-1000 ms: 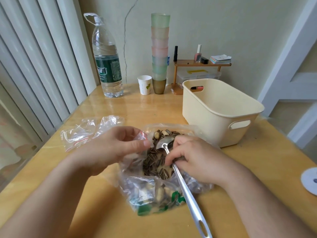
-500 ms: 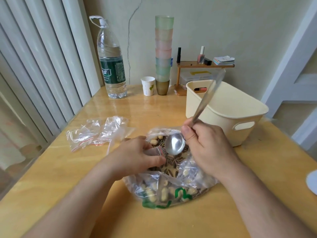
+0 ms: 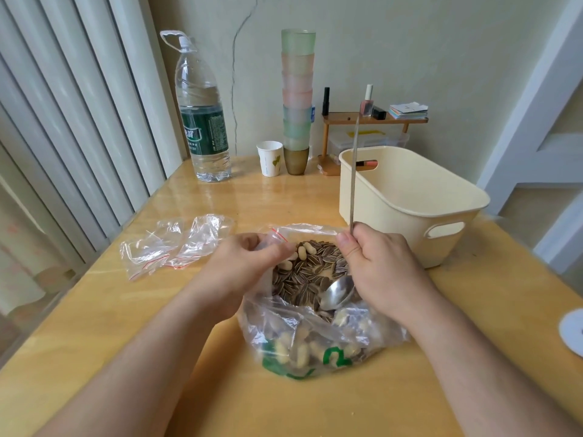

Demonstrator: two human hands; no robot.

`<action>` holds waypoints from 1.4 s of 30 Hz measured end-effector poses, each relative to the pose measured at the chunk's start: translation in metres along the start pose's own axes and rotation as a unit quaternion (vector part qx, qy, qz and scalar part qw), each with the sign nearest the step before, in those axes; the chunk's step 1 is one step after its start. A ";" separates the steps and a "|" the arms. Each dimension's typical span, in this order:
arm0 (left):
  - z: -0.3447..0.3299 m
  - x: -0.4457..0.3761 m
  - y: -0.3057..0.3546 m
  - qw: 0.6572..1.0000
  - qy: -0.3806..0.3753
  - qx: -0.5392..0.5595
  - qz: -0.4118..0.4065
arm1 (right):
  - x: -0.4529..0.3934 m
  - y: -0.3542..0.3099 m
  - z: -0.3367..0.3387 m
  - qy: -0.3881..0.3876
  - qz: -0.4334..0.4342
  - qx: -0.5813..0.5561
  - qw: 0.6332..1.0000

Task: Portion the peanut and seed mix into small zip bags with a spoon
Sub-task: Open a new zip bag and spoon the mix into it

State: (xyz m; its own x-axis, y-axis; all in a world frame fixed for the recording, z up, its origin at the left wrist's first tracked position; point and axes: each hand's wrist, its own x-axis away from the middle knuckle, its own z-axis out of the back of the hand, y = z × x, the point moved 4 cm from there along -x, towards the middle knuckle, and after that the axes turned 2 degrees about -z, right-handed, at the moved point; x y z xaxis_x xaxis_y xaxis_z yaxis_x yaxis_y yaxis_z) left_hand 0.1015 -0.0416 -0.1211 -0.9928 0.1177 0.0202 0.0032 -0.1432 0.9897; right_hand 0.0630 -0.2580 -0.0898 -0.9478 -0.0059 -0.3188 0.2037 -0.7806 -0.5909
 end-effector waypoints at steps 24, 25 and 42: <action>0.004 0.023 0.019 0.994 -0.055 0.094 0.031 | 0.001 0.008 -0.015 0.007 -0.080 -0.058 0.995; 0.009 0.024 0.025 0.999 -0.044 0.022 0.014 | 0.001 0.008 -0.014 0.004 -0.077 -0.051 0.996; -0.001 0.030 0.018 0.980 -0.120 0.133 0.085 | 0.010 -0.013 -0.017 -0.087 -0.017 -0.081 0.993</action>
State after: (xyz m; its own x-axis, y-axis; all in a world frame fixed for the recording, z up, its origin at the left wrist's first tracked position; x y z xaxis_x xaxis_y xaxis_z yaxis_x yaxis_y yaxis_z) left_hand 0.0718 -0.0419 -0.1025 -0.9189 0.3460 0.1895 0.2289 0.0765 0.9704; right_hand 0.0550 -0.2373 -0.0981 -0.9801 -0.0998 -0.1717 0.1937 -0.6710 -0.7157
